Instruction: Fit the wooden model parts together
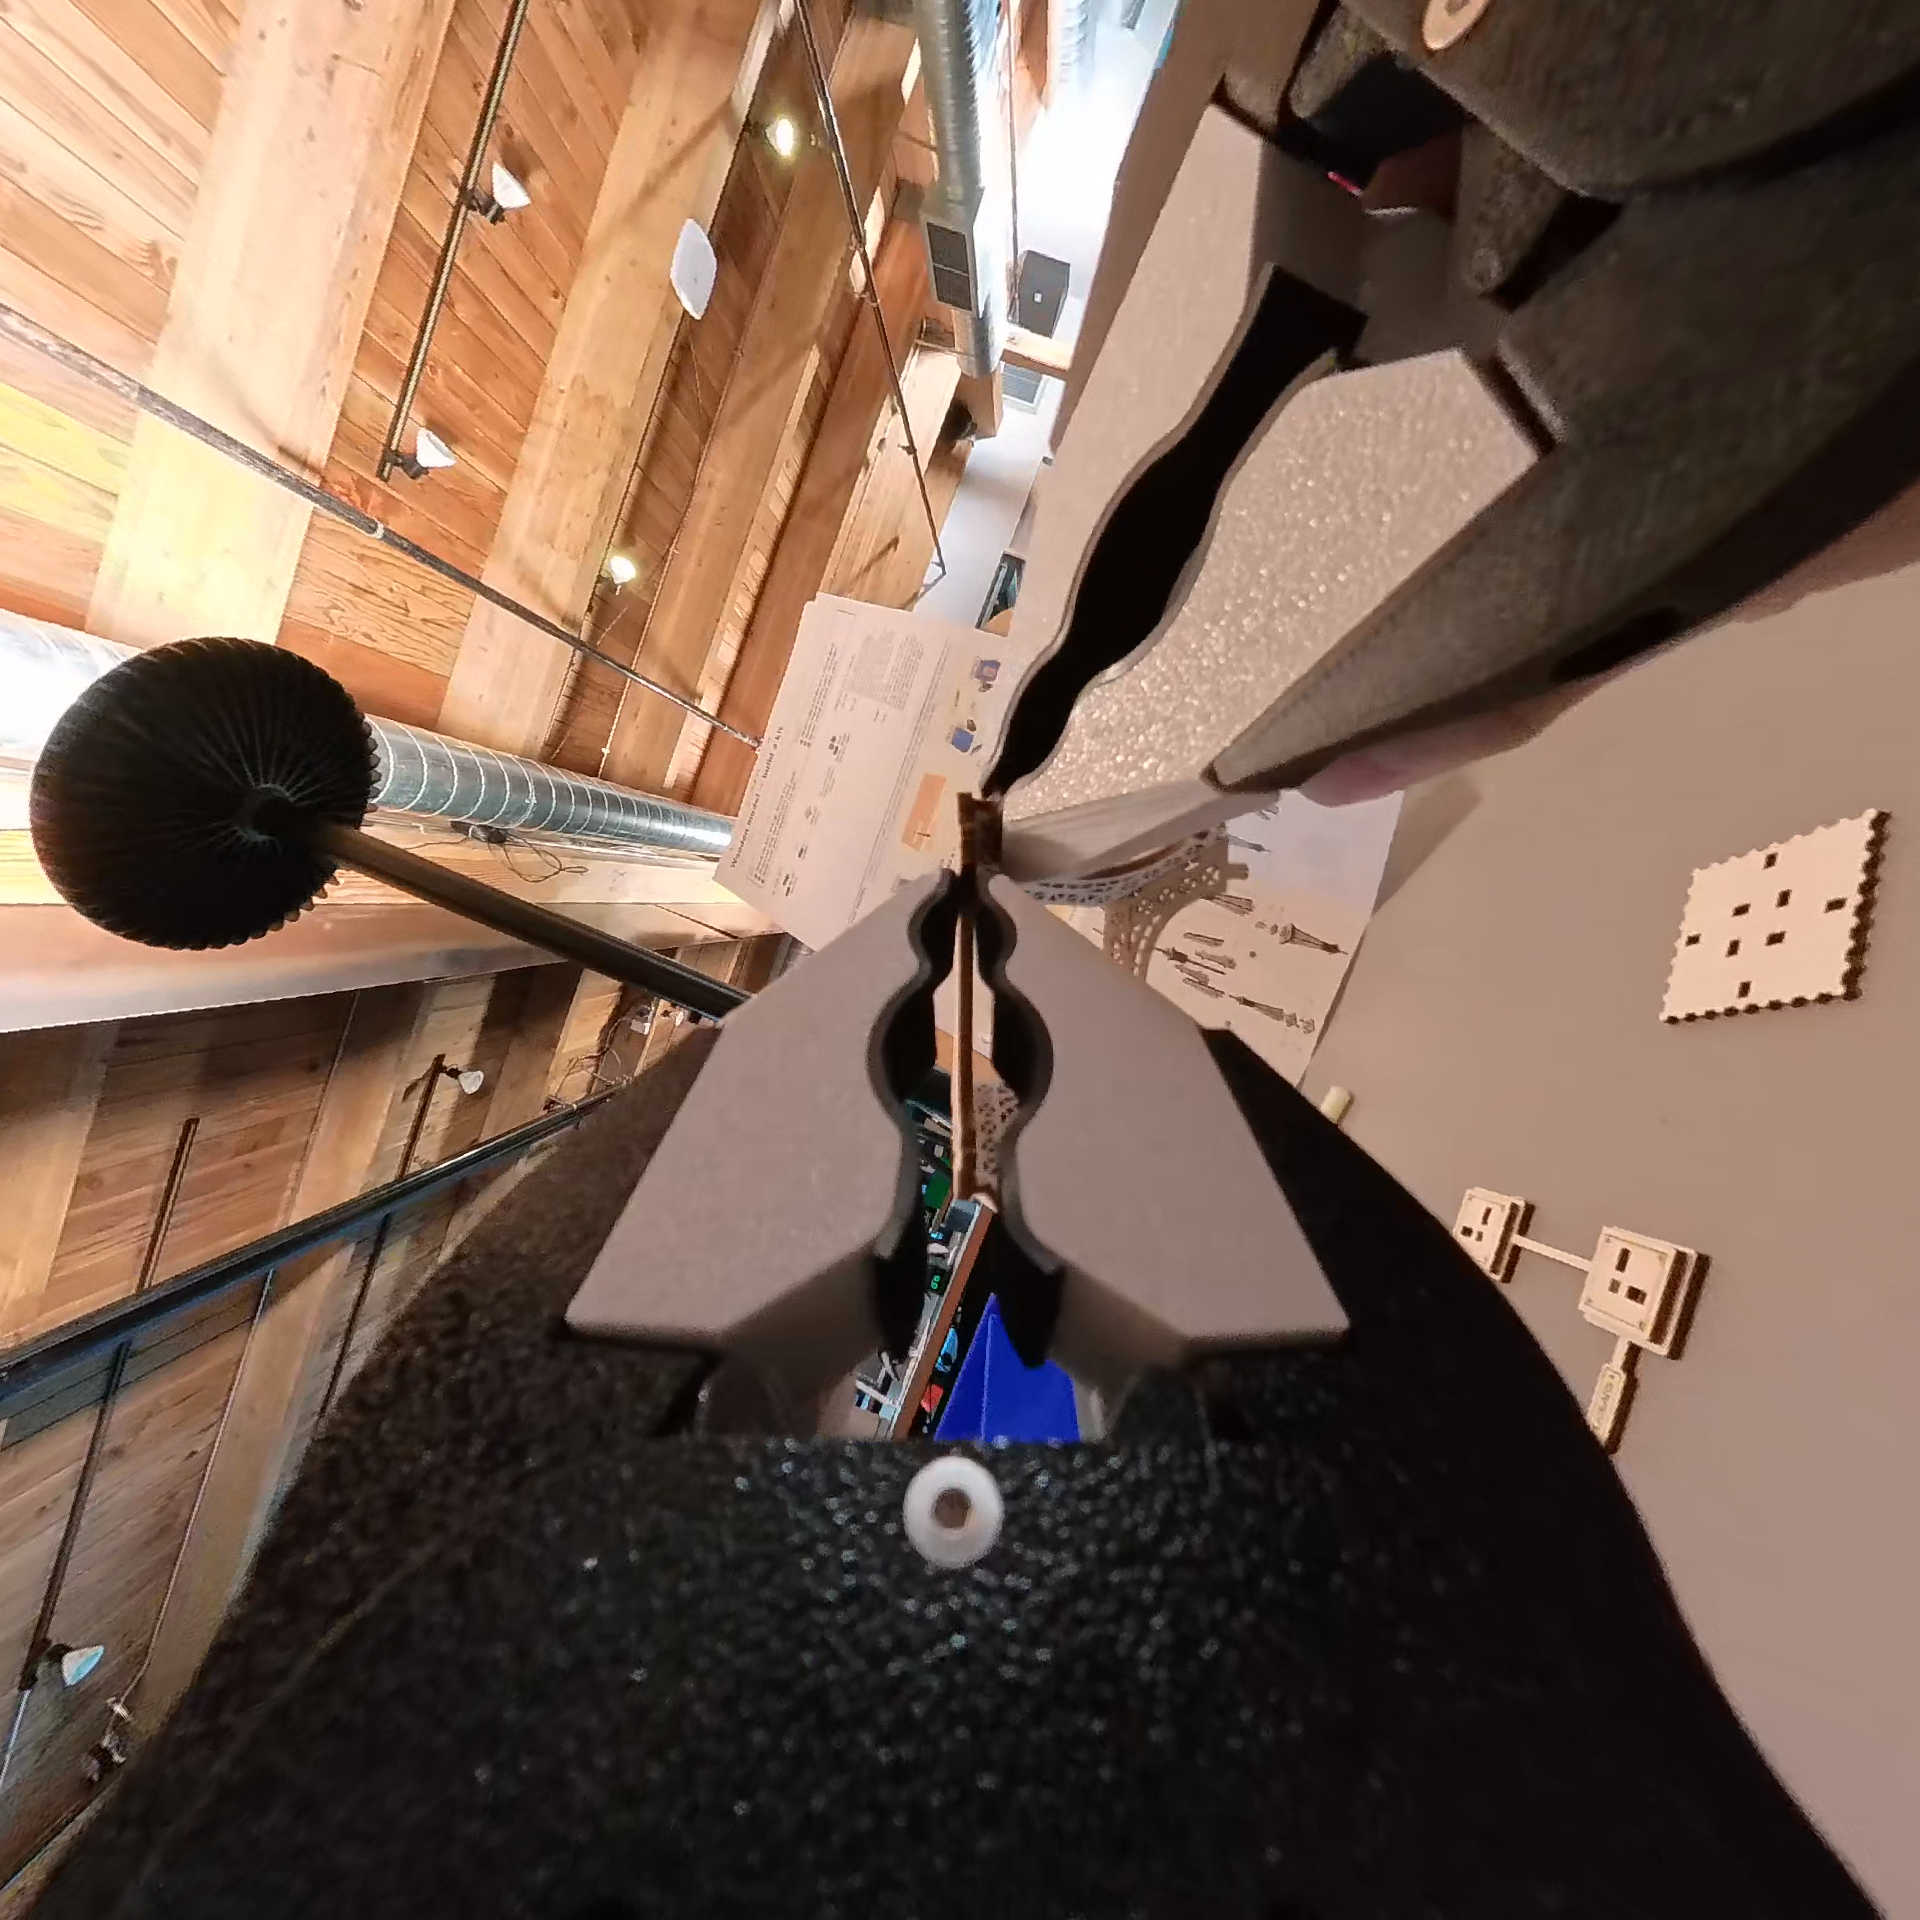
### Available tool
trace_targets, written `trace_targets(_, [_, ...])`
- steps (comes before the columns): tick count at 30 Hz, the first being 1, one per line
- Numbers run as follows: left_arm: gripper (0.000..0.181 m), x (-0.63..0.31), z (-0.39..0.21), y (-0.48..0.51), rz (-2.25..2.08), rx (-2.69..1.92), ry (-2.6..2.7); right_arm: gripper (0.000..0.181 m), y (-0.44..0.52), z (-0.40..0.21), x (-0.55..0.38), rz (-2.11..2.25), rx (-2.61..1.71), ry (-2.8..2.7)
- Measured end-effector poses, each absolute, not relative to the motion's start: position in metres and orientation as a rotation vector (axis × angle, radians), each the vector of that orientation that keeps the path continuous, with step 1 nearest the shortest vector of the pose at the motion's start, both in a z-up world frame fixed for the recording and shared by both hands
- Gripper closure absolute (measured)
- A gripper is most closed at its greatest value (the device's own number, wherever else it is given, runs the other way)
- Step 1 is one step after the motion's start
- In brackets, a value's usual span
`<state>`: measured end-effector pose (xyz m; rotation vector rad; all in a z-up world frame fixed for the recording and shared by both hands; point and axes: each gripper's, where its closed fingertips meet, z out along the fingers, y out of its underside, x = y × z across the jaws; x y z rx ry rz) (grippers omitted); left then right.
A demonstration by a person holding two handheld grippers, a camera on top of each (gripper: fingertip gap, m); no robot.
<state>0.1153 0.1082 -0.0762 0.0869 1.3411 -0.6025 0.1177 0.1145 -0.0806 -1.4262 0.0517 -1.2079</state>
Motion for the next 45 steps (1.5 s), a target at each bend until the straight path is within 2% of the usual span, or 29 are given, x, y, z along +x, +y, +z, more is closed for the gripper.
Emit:
trace_targets(29, [0.181,0.128,-0.091,0.112,-0.558,0.083,1.362,0.181,0.117,-0.100,0.129,-0.904,-1.491,0.229])
trace_targets(34, [0.181,0.121,-0.078,0.114,-0.499,0.093,1.242,0.180,0.118,-0.088,0.124,-0.841,-1.449,0.178])
trace_targets(36, [0.181,0.118,-0.070,0.118,-0.459,0.104,1.173,0.171,0.116,-0.080,0.119,-0.799,-1.417,0.150])
trace_targets(40, [0.181,0.115,-0.064,0.125,-0.438,0.114,1.112,0.141,0.115,-0.072,0.115,-0.490,-1.403,0.236])
trace_targets(43, [0.181,0.108,-0.059,0.124,-0.413,0.154,1.048,0.132,0.115,-0.067,0.108,-0.276,-1.385,0.260])
trace_targets(45, [0.181,0.105,-0.056,0.124,-0.405,0.164,1.023,0.135,0.116,-0.060,0.097,-0.185,-1.360,0.228])
